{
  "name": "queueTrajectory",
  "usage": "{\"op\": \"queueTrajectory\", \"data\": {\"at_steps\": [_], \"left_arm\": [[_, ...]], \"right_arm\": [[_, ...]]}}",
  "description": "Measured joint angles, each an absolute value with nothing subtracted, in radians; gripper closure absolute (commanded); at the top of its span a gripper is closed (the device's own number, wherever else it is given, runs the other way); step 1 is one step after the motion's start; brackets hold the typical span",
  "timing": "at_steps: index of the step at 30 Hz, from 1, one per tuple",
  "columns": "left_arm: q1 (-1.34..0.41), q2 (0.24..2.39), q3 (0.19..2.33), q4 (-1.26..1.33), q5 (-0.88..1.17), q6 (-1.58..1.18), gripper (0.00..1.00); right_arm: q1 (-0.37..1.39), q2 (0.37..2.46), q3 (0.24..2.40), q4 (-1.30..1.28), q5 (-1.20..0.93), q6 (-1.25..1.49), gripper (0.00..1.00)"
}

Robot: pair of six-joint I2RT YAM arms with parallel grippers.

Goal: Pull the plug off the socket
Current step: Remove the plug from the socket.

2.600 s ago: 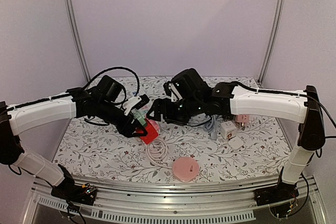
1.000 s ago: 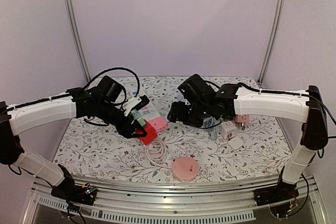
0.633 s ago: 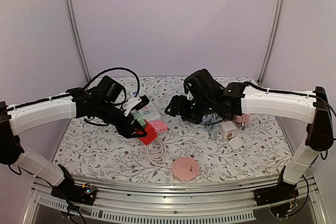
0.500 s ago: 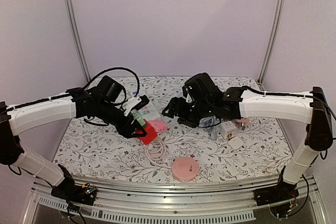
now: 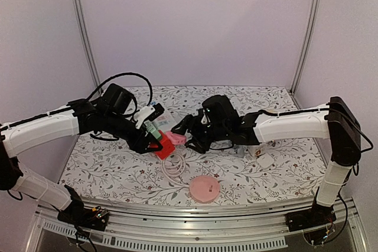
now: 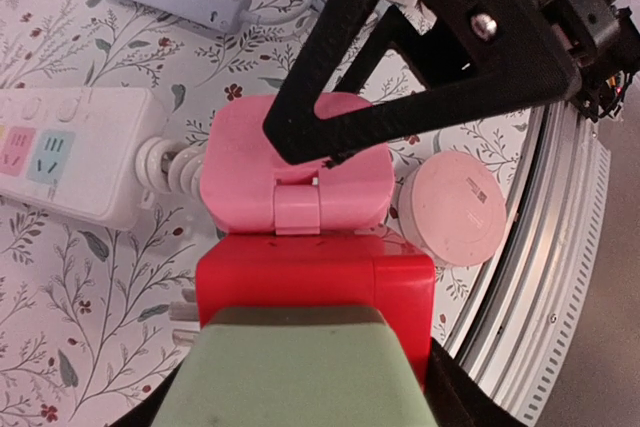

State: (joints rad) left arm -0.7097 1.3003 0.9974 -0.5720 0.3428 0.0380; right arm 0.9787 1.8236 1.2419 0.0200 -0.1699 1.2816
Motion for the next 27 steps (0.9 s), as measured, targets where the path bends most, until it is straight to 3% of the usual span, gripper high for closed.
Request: {"op": "queueTrajectory", "data": {"at_steps": [15,27], "left_arm": [[-0.710,1.300,0.995,-0.566,0.342,0.039,0.76],[-0.712,1.301,0.995,-0.566,0.339,0.042,0.76]], "right_arm": [[0.975,1.846,1.240,0.117,-0.184,1.334,0.55],[0.977,1.845,1.247,0.118,-0.176,1.292,0.61]]}}
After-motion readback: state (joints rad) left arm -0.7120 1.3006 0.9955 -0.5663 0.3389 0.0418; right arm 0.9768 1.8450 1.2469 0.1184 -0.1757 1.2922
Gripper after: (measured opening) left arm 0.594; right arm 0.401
